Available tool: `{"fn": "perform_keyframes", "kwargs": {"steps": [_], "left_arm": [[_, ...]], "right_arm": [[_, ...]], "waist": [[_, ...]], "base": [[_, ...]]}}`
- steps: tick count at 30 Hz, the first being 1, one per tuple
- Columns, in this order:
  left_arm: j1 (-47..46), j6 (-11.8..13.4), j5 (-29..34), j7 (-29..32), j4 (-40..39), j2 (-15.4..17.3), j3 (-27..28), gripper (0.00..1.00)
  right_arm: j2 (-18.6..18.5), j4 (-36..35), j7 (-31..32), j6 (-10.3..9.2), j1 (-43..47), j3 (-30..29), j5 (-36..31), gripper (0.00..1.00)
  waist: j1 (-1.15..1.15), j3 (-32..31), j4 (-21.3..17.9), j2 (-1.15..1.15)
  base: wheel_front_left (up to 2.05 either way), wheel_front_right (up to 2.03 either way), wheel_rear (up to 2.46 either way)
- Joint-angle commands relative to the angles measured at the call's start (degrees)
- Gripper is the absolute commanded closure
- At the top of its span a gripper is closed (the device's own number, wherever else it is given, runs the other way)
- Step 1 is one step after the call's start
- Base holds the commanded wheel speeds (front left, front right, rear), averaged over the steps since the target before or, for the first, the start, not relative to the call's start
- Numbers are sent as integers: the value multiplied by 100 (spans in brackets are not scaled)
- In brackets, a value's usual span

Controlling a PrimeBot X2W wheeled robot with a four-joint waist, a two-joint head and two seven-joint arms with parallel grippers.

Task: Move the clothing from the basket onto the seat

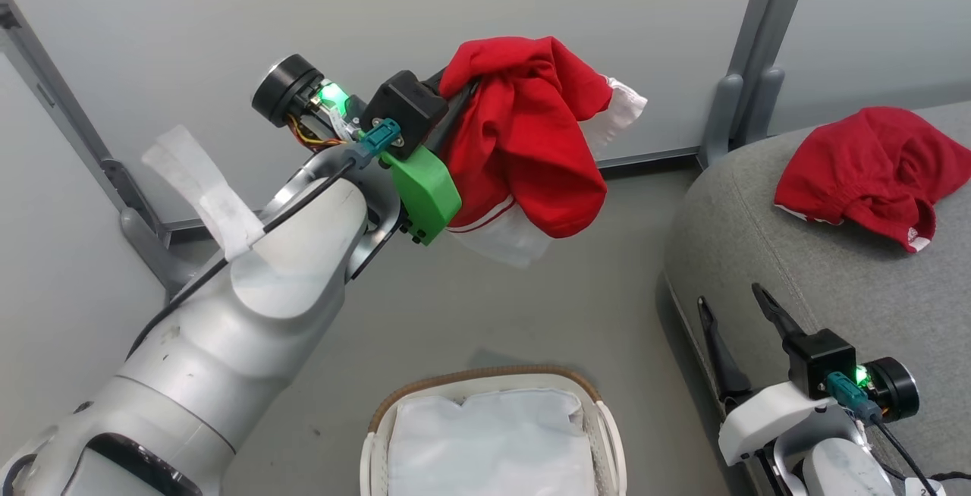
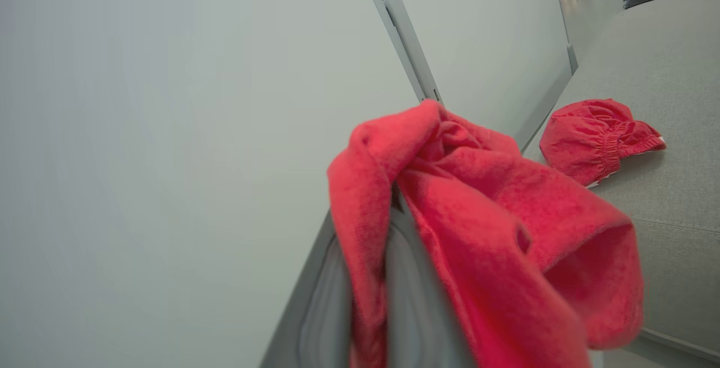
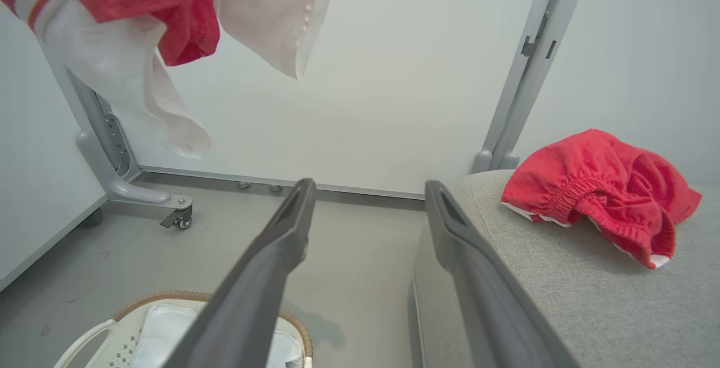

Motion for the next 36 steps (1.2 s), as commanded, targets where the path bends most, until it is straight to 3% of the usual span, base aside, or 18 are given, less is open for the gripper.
{"fn": "perform_keyframes", "kwargs": {"steps": [1, 15, 31, 32, 33, 36], "left_arm": [[-138, 14, -34, -13, -21, -29, -20, 100], [-390, 14, -274, -86, 8, -296, -284, 100], [-320, 14, -484, -142, -98, -395, -664, 100], [-296, 14, -497, -146, -81, -394, -673, 100], [-278, 14, -517, -149, -62, -392, -681, 100], [-225, 14, -586, -149, -13, -393, -700, 100]], "right_arm": [[-22, -16, -28, -8, -40, 48, 49, 0], [-25, 89, -28, -8, -1031, 1318, 184, 0], [-21, 281, -28, -8, -2029, 1572, 154, 0], [-20, 254, -28, -8, -2069, 1599, 167, 23], [-22, 237, -28, -8, -2098, 1621, 187, 54], [-21, 171, -28, -8, -2152, 1684, 226, 83]], "waist": [[1, -65, 49, 0], [1, -61, 245, 0], [1, 8, 548, 0], [1, 10, 544, 0], [1, 13, 540, 0], [1, 20, 519, 0]], "base": [[0, 0, 0], [0, 0, 0], [0, 0, 0], [0, 0, 0], [0, 0, 0], [0, 0, 0]]}}
